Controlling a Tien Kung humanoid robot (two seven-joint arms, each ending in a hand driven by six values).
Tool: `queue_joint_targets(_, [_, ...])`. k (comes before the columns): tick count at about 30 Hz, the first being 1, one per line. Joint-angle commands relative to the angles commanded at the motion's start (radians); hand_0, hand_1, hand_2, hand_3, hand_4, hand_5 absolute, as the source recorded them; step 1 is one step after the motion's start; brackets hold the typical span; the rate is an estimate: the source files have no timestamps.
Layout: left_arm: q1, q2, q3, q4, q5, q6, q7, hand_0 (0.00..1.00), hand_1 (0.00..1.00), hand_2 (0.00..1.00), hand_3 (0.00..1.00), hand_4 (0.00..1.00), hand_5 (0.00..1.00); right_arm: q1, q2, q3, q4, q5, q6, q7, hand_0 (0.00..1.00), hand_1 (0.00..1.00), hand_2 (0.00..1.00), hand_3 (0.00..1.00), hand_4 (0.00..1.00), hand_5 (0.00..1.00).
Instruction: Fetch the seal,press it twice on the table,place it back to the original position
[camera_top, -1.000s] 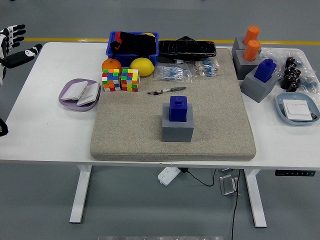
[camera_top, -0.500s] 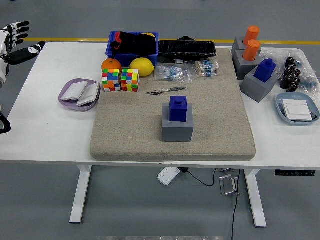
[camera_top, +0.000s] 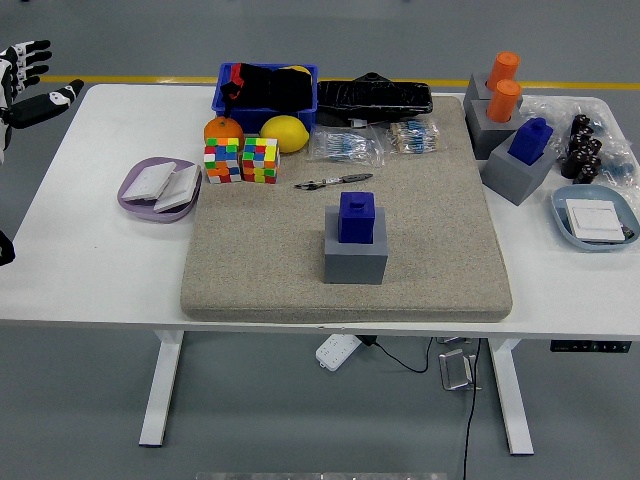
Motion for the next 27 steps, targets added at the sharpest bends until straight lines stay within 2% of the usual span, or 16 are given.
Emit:
queue_joint_targets(2, [0.0,0.001,0.0,0.0,0.0,0.0,0.0,0.86,0.854,0.859,0.848,0.787,0.16,0.0,0.0,0.002,-0.001,-0.008,-0.001,0.0,0.372,0.235,0.233,0.286,0.891,0.6])
queue_joint_targets(3, [0.0,0.001,0.0,0.0,0.0,0.0,0.0,0.86,0.854,0.858,0.848,0.788,0.164,0.0,0.0,0.003,-0.001,-0.01,-0.002,0.001,0.195,0.104,0.157,0.191,0.915,0.624])
queue_joint_targets(8, [0.001,0.002,0.0,-0.002,0.001,-0.001,0.0,0.86,0.854,0.858,0.848,0.788,0.164,-0.001,0.001,0.008,-0.003,-0.024,-0.02,0.02,0.195,0.104,0.157,0.191,0.915,0.624])
queue_joint_targets(9, [0.002,0.002,0.001,-0.002,0.001,-0.001,0.0,0.86,0.854,0.859,0.847,0.787,0.165,-0.001,0.002,0.01,-0.003,-0.028,-0.027,0.027,0.077,0.017,0.085,0.112,0.856,0.477])
queue_joint_targets(14, [0.004,0.002,0.001,-0.003,0.002,-0.002,0.0,0.86,0.854,0.859,0.847,0.787,0.165,-0.002,0.004,0.021,-0.003,-0.046,-0.079,0.064,0.077,0.017,0.085,0.112,0.856,0.477])
queue_joint_targets(15, [0.005,0.002,0.001,-0.003,0.002,-0.002,0.0,0.86,0.854,0.859,0.848,0.791,0.173,-0.002,0.004,0.024,-0.003,-0.047,-0.086,0.068,0.002,0.002,0.026,0.037,0.872,0.462])
queue_joint_targets(20, [0.007,0.001,0.001,-0.002,0.002,-0.008,-0.001,0.86,0.854,0.859,0.848,0.791,0.173,-0.005,0.006,0.041,0.0,-0.038,-0.102,0.096,0.002,0.002,0.026,0.037,0.872,0.462])
queue_joint_targets(21, [0.007,0.001,0.001,-0.002,0.002,-0.009,0.0,0.86,0.854,0.859,0.847,0.791,0.171,-0.005,0.006,0.052,0.001,-0.05,-0.107,0.104,0.002,0.002,0.002,0.002,0.818,0.399])
queue_joint_targets(26, [0.008,0.001,-0.001,-0.001,0.002,-0.011,0.0,0.86,0.854,0.859,0.847,0.791,0.171,-0.003,0.006,0.097,0.005,-0.078,-0.143,0.157,0.002,0.002,0.002,0.002,0.818,0.399])
queue_joint_targets(27, [0.008,0.0,-0.002,-0.001,0.002,-0.012,0.0,0.86,0.854,0.859,0.847,0.793,0.171,-0.003,0.006,0.098,0.006,-0.076,-0.152,0.162,0.002,0.002,0.002,0.002,0.825,0.134])
